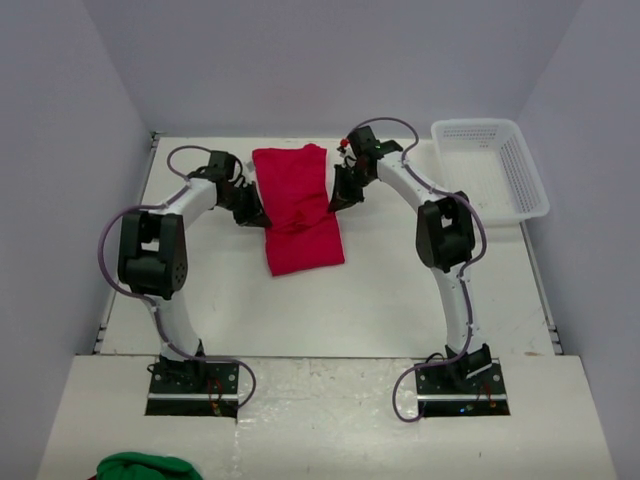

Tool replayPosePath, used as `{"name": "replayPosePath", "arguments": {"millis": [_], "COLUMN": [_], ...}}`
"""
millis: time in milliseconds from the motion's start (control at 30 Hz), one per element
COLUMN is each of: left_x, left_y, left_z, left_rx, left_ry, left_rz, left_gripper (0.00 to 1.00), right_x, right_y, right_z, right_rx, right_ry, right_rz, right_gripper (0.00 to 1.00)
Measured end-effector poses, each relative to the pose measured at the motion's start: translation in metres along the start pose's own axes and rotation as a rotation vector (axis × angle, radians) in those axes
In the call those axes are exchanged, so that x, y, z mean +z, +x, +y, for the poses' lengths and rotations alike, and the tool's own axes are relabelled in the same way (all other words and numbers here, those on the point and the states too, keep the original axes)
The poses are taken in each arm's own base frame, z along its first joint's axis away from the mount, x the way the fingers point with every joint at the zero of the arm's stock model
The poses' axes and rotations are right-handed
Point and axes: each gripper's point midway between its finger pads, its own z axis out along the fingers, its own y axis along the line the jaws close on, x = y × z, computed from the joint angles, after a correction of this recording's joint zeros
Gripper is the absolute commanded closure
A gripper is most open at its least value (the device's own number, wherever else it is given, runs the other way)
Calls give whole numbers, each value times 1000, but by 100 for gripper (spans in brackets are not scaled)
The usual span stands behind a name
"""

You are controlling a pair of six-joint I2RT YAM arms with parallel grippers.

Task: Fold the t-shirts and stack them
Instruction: Fold the folded rectangular tshirt in 1/3 of the way

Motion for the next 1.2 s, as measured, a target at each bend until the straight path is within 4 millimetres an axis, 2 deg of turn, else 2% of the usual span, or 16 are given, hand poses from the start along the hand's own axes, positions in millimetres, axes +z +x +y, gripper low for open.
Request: {"name": "replayPosePath", "arguments": {"millis": [133,167,233,267,333,367,467,567,600,667,700,733,833,933,1067,1200], "left_x": [3,3,4,4,4,4,5,5,5,5,5,4,2,0,-8,-39], "left_y": [-2,-2,-3,-4,-5,-7,-11,-17,-19,-24,-27,-30,-41,-51,-60,-71], "left_z": [5,5,7,7,7,6,3,-1,-2,-4,-5,-6,-11,-14,-11,-22], "left_rx": [-12,-17,-24,-24,-22,-20,-8,11,19,39,46,57,73,81,89,120], "left_ry": [-2,-2,-3,-2,0,4,19,40,46,53,55,56,62,62,21,-11], "left_rz": [4,3,2,2,-3,-6,-22,-42,-50,-68,-78,-88,-125,-161,-209,-308], "left_gripper": [100,100,100,100,100,100,99,91,82,70,55,48,32,29,27,28], "right_x": [7,9,11,12,13,13,13,11,9,4,1,-2,-15,-24,-27,-26], "right_y": [1,2,4,4,4,5,3,-5,-9,-23,-30,-36,-51,-61,-62,-45], "right_z": [-8,-10,-12,-12,-13,-13,-14,-11,-8,-1,2,6,17,24,16,-2], "right_rx": [5,4,2,-2,-14,-23,-48,-80,-92,-127,-141,-158,-201,-233,-241,-211], "right_ry": [5,6,3,1,-1,-2,-5,-8,-10,-18,-19,-22,-36,-43,-13,46], "right_rz": [19,25,36,38,41,42,36,14,2,-38,-58,-79,-132,-169,-178,-144], "right_gripper": [100,96,86,76,70,59,44,37,35,28,27,27,22,22,27,40]}}
